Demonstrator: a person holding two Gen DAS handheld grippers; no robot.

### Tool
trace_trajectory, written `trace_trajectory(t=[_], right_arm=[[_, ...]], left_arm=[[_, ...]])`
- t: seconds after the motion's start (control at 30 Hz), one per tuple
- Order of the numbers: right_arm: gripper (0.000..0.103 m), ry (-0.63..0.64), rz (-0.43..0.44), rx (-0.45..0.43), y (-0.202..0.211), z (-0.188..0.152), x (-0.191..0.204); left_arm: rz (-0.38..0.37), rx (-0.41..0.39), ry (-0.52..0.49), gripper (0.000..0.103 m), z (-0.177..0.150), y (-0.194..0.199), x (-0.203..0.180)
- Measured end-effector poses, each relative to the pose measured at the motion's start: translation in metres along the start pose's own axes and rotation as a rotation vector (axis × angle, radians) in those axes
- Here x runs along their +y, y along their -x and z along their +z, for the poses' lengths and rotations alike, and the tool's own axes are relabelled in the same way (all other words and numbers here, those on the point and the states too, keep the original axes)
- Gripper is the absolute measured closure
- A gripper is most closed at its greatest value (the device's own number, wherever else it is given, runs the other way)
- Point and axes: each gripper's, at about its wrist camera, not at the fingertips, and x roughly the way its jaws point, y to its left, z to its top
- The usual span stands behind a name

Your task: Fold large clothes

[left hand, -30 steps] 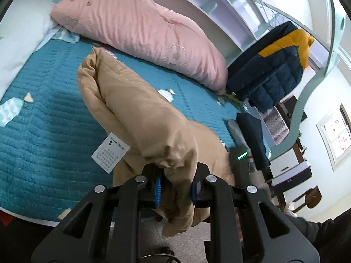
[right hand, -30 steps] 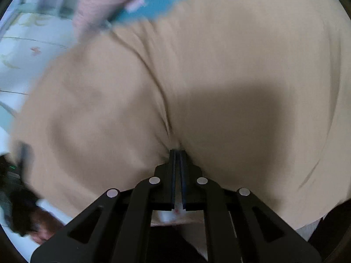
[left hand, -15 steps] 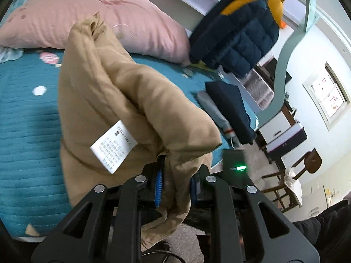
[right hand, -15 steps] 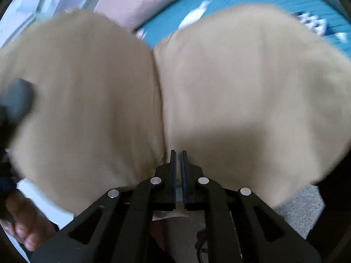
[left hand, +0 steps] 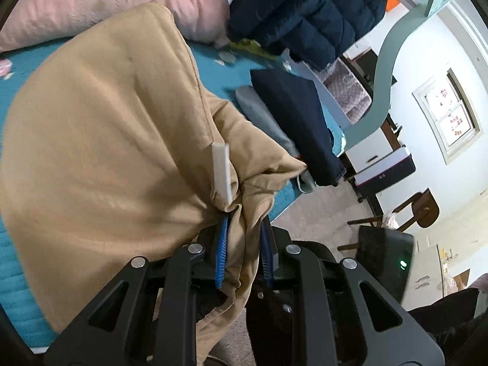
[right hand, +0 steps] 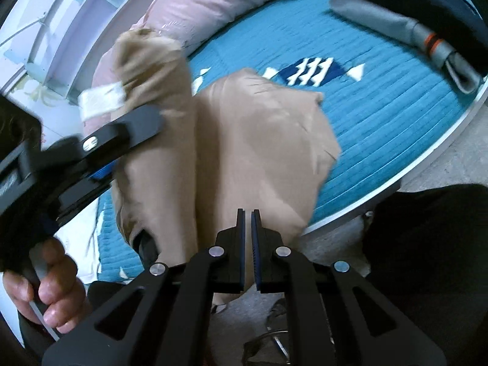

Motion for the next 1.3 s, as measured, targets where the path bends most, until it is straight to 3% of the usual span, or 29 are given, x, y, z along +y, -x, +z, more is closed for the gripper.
trace_trajectory(t=[0.23,0.37,0.4,0.43,0.47,0.5,0.6,0.73,0.8,0.9,1.0,1.1,1.23,1.3], right_arm=[[0.097,-0.049,-0.022,-0.009,0.000,0.011,-0.025],[0.097,-0.003,-0.008,-0.073,0.011,0.022,-0.015],[0.096,0.009,0.000,-0.086,0.015,0.024,-0.013],[0.093,0.022,0.017,-0.083,0.013,0.030,-0.011],[0.089,0.028,0.028,-0.076,0.012,0.031,-0.010],[0.079,0.033,0.038,-0.069,0.010,0.033,-0.007],[0.046,0.026,0.045,-0.083,0.008,0.035,-0.008],[0.043,0.062,0.033,-0.102,0.007,0.038,0.006],[0.043,0.069,0.017,-0.110,-0.001,0.043,0.008],[0.042,0.070,-0.004,-0.107,-0.011,0.049,0.016],[0.042,0.101,-0.181,-0.094,-0.032,0.052,0.015],[0.042,0.028,-0.263,-0.064,-0.048,0.057,-0.016],[0.042,-0.109,-0.155,-0.020,-0.049,0.060,-0.046],[0.042,-0.106,-0.095,-0.046,-0.032,0.060,-0.039]], left_arm=[[0.015,0.106,0.052,0.085,0.012,-0.067,0.003],[-0.010,0.144,0.121,0.084,0.019,-0.079,0.013],[-0.026,0.138,0.122,0.080,0.020,-0.075,0.013],[-0.043,0.133,0.125,0.074,0.021,-0.072,0.013],[-0.068,0.131,0.131,0.061,0.022,-0.068,0.013],[-0.113,0.125,0.146,0.052,0.023,-0.064,0.013],[-0.167,0.101,0.171,0.051,0.027,-0.053,0.012],[-0.231,0.061,0.163,0.046,0.027,-0.030,0.009],[-0.254,0.014,0.162,0.037,0.026,-0.015,0.008],[-0.289,-0.008,0.165,0.037,0.029,-0.003,0.005],[-0.246,-0.053,0.159,0.037,0.032,0.013,0.006],[-0.160,-0.098,0.168,0.034,0.027,0.035,0.019],[0.064,-0.090,0.173,0.034,0.001,0.055,0.052],[0.107,-0.066,0.203,0.034,-0.017,0.060,0.070]])
